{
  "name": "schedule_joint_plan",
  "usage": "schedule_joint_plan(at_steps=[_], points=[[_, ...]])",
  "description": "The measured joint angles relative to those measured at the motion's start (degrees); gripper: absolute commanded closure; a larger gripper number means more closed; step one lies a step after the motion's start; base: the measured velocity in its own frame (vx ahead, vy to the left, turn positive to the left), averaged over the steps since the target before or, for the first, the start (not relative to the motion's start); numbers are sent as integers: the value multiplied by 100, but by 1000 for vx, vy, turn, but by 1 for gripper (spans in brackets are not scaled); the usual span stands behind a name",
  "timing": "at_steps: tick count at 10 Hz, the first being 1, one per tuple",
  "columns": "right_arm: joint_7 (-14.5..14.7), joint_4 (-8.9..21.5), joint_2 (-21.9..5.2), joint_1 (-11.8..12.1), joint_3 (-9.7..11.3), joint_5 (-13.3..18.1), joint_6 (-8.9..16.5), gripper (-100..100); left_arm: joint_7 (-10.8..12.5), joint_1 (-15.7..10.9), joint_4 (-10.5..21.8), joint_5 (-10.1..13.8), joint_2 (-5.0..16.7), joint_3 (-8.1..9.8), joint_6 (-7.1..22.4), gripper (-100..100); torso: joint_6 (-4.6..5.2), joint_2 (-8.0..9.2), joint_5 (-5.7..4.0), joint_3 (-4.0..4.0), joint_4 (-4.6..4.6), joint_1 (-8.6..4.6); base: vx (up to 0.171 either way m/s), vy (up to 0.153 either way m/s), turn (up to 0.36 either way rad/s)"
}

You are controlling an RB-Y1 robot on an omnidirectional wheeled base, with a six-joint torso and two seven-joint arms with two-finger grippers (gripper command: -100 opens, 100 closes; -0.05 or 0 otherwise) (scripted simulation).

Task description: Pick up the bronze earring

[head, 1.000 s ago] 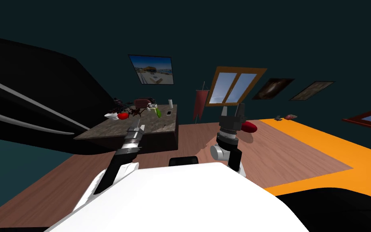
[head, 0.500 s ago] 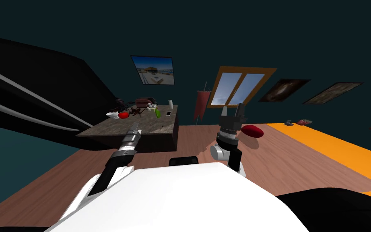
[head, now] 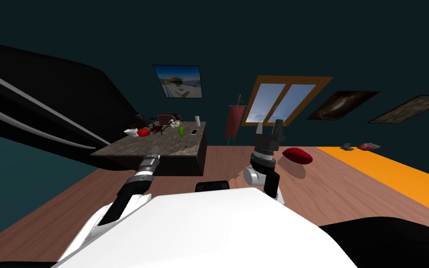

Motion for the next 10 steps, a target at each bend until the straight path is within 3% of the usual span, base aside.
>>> schedule_joint_plan(at_steps=[6,10], points=[[0,0,0,0,0,0,0,0,177,327,200,96,111,532,1127,-100,1,-14,0,-9,-4,0,109,-124,105],[0,0,-1,-1,0,0,0,0,248,545,258,179,143,773,1671,-100,4,2,3,0,0,18,64,-64,58]])
